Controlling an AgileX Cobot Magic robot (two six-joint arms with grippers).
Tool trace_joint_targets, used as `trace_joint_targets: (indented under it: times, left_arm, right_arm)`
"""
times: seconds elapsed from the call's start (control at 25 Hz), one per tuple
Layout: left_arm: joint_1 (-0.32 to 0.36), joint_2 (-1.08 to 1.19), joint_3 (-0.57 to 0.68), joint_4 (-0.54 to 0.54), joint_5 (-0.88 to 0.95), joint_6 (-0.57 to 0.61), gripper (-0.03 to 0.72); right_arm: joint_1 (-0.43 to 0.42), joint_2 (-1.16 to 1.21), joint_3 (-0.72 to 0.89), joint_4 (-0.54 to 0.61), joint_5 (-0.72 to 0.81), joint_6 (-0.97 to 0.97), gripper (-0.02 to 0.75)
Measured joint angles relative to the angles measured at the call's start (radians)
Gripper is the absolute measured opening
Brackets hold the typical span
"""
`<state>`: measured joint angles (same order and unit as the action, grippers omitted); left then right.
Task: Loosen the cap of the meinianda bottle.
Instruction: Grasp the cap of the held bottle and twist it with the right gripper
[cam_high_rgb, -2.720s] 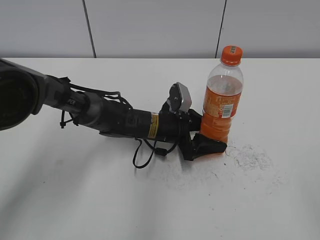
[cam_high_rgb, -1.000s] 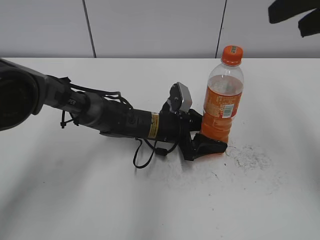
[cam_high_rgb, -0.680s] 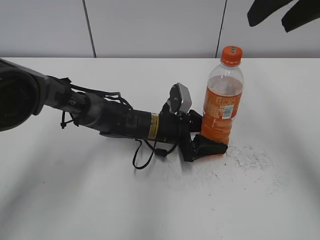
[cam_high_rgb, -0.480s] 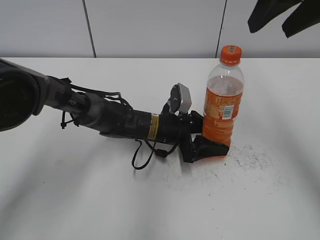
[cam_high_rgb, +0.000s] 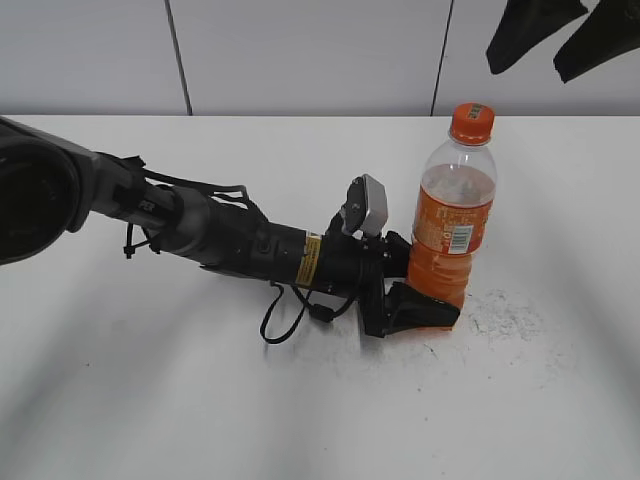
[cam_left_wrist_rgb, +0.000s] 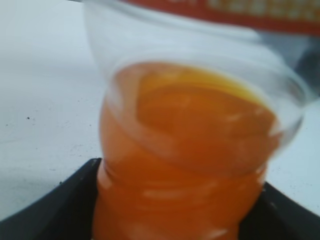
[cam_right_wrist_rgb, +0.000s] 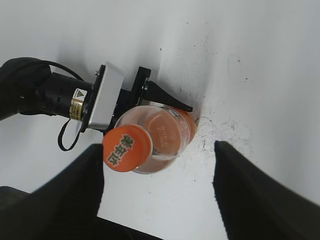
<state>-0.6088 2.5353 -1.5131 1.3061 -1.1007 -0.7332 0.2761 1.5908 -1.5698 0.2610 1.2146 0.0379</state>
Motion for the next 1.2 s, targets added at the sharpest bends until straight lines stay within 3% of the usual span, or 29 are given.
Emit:
trace_joint_targets:
  times: [0.36, 1.08, 1.2]
  left_arm:
    - [-0.005, 0.000, -0.003, 0.009, 0.005, 0.000, 0.565]
    - [-0.005, 0.000, -0.004, 0.013, 0.006, 0.000, 0.565]
    - [-0.005, 0.000, -0.004, 0.013, 0.006, 0.000, 0.565]
  right_arm:
    - [0.086, 0.007, 0.000, -0.050, 0.002, 0.017, 0.504]
    - [0.087, 0.084, 0.000, -0.054, 0.002, 0.008, 0.504]
    - [0.087, 0.092, 0.000, -0.035, 0.002, 0.006, 0.458]
